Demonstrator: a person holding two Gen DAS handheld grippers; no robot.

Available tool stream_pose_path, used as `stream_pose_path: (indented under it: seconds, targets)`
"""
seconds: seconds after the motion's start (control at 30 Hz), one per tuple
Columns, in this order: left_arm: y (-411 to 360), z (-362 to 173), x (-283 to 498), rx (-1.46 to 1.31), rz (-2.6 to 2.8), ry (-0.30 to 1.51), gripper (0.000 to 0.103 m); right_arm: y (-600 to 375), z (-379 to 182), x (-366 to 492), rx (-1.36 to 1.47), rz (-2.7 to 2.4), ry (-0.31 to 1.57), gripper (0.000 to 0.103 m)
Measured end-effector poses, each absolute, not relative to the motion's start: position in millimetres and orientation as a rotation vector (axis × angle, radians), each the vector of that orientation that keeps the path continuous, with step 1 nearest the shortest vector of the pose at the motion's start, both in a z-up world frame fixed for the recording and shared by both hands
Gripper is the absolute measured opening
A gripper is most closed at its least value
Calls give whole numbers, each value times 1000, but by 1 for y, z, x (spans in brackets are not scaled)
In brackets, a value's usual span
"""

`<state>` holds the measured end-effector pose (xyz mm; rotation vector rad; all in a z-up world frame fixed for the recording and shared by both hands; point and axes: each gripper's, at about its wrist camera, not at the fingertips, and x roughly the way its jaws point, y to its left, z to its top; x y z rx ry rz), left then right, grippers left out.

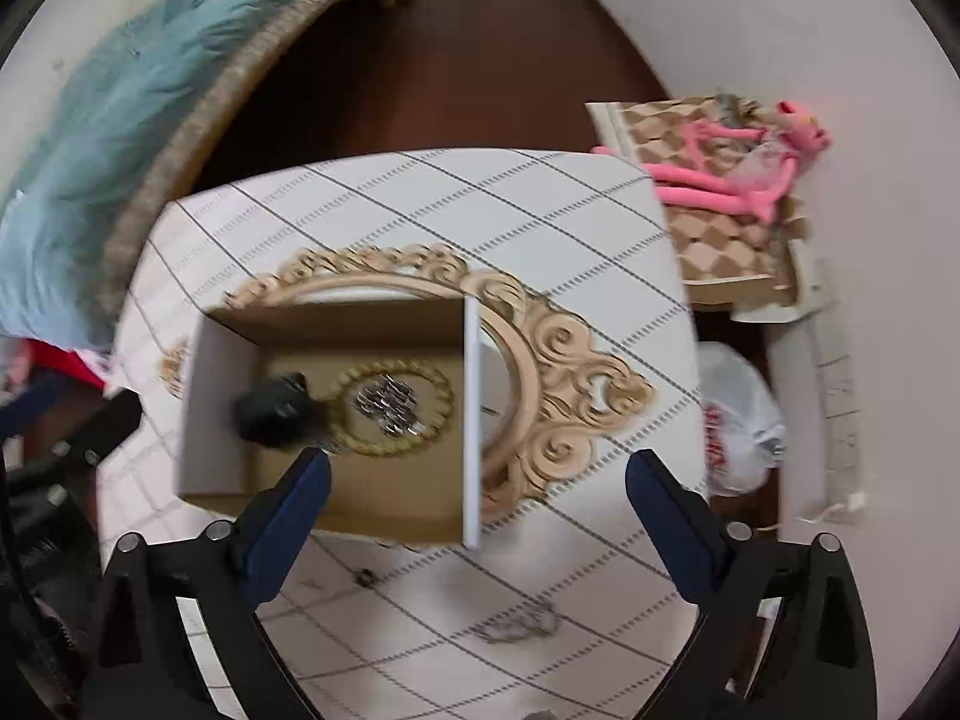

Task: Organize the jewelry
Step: 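Withdraw both tools up away from the box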

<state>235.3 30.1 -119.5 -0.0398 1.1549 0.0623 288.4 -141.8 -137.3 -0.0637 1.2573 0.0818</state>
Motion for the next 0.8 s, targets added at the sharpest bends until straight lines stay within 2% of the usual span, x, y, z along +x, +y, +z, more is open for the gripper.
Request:
stream_pose_path:
  seconds: [0.33, 0.8]
  targets:
    - [25, -126, 207, -47, 75, 1175, 98, -144, -148, 258, -55, 47, 1242, 100]
    - [19, -68, 144, -4, 102, 1055, 98, -142, -66, 191, -41, 60, 1054, 100]
